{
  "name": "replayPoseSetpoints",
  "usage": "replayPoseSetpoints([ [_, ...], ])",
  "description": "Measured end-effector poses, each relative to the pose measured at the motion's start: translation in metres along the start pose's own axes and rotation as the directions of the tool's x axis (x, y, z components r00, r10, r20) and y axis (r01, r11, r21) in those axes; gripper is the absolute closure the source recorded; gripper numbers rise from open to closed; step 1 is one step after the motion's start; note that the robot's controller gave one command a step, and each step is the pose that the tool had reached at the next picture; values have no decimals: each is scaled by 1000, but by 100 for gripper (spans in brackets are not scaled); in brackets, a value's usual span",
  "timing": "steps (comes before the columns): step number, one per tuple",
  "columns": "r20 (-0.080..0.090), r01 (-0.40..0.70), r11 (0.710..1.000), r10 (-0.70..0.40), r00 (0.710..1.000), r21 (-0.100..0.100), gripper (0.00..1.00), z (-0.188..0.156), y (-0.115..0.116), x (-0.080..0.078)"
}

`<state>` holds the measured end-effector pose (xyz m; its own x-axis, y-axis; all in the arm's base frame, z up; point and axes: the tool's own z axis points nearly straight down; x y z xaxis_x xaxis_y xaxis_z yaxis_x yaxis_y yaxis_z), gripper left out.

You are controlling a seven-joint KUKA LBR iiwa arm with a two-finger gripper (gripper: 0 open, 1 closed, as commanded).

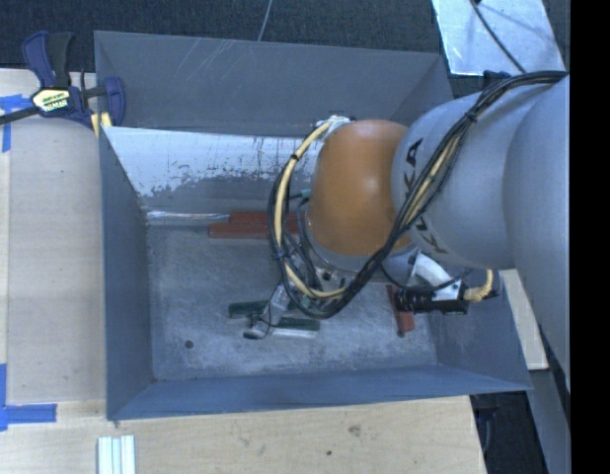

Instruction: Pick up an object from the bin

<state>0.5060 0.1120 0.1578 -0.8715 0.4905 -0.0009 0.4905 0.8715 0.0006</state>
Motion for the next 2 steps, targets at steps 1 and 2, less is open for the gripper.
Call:
replayPoseSetpoints([
  [1,5,84,996,-84,996,-4,0,12,-2,-5],
  [2,14,436,900,-436,900,-4,100,83,-24,-35],
])
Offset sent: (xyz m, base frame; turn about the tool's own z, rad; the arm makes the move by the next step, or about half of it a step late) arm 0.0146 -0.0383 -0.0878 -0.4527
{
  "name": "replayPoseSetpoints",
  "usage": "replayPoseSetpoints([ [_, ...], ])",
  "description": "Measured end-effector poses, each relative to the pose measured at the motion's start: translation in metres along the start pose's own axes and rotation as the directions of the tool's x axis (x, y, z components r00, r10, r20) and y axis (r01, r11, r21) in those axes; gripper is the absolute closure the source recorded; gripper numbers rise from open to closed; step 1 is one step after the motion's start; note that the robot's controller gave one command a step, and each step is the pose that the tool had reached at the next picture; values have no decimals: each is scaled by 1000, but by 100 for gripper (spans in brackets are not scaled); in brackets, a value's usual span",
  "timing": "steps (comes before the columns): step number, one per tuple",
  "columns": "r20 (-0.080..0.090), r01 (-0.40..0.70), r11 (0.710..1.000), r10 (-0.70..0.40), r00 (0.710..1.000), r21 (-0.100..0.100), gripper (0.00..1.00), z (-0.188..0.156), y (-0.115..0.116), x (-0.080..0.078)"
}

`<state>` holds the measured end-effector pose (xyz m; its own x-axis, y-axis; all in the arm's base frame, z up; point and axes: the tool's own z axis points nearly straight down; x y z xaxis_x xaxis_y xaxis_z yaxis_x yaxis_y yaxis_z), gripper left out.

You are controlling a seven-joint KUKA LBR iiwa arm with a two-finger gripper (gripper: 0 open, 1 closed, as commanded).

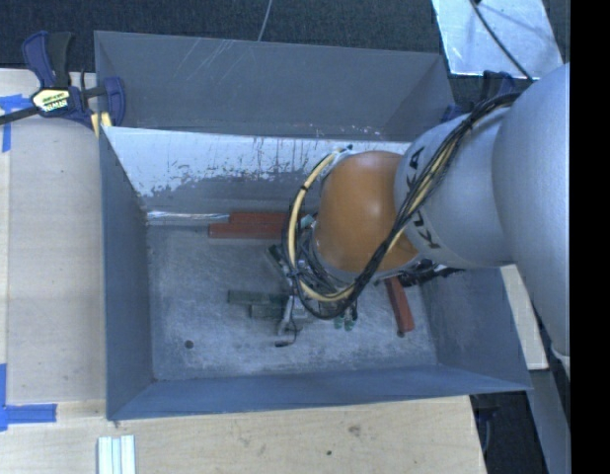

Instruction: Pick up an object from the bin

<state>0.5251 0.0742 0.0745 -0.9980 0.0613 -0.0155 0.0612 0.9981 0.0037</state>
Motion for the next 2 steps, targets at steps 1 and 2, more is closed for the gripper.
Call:
replayPoseSetpoints([
  [1,0,0,1000,0,1000,0,100,0,0,0],
  [2,-10,36,999,-36,999,3,100,-154,-11,-52],
])
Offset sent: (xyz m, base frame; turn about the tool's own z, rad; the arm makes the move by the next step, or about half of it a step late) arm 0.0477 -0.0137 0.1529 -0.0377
